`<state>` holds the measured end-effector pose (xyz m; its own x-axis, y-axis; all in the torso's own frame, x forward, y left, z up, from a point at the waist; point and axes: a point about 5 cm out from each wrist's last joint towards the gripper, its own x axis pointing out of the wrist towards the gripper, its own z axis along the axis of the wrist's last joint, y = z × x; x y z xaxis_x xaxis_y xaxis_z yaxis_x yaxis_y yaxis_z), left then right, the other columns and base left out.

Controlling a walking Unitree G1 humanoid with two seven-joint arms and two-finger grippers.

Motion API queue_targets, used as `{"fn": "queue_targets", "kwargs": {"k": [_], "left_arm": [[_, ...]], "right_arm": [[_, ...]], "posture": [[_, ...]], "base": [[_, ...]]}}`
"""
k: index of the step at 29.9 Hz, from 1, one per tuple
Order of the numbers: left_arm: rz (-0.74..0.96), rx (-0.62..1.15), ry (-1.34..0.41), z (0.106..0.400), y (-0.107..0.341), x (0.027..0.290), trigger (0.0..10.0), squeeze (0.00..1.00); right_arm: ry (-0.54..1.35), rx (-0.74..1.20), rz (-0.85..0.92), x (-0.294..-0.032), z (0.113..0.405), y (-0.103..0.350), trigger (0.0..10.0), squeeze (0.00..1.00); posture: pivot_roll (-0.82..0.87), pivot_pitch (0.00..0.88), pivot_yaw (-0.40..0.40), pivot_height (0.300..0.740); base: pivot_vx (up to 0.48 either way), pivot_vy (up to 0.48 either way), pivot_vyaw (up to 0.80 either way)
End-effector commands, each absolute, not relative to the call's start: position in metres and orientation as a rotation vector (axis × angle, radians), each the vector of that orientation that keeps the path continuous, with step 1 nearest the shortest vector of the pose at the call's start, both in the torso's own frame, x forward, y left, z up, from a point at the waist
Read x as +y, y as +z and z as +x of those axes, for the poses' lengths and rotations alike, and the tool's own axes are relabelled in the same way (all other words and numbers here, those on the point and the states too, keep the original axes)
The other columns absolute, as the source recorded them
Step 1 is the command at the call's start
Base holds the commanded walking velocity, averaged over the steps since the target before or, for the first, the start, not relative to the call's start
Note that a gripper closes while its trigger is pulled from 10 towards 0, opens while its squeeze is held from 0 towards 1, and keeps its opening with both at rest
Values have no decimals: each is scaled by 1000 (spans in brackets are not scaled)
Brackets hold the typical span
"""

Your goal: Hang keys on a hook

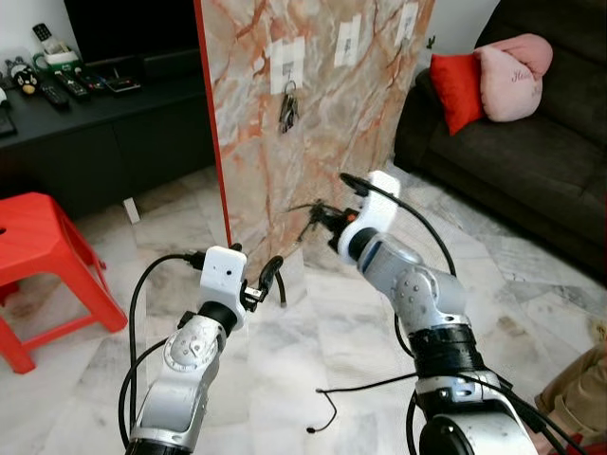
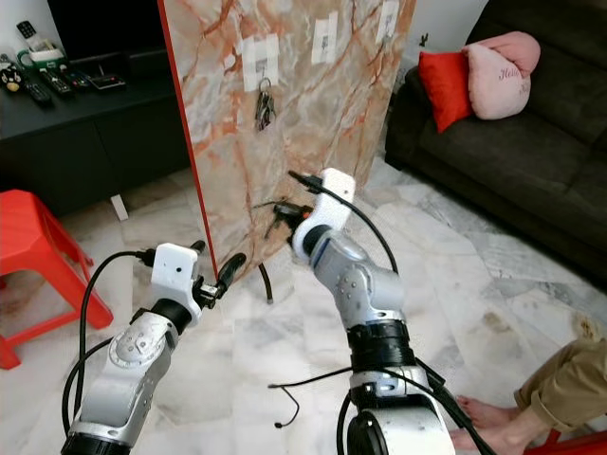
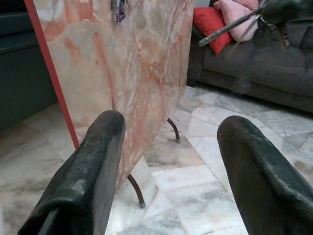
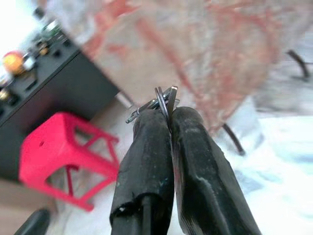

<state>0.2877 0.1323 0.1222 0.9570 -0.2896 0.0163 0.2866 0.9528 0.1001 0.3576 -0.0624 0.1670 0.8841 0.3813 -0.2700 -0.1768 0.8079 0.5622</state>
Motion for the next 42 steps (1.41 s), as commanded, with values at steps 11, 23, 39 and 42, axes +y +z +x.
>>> {"fn": "queue_targets", "kwargs": {"k": [11, 23, 39, 42], "left_arm": [[62, -38, -418, 285, 126, 117, 10000, 0], [73, -11, -409, 287, 123, 117, 10000, 0], [89, -9, -273, 295, 124, 129, 10000, 0], [87, -7, -276, 295, 123, 128, 10000, 0]], "right_arm": [[672, 431, 611, 9, 330, 184, 10000, 0], [809, 450, 587, 20, 319, 188, 10000, 0], [858, 462, 596, 26, 312, 190, 10000, 0], [858, 465, 596, 25, 312, 189, 10000, 0]], "posture": [[47, 54, -180, 740], [48, 42, -181, 740], [46, 43, -184, 740], [46, 43, -184, 740]], "base": [[0, 0, 0], [0, 0, 0], [0, 0, 0], [0, 0, 0]]}}
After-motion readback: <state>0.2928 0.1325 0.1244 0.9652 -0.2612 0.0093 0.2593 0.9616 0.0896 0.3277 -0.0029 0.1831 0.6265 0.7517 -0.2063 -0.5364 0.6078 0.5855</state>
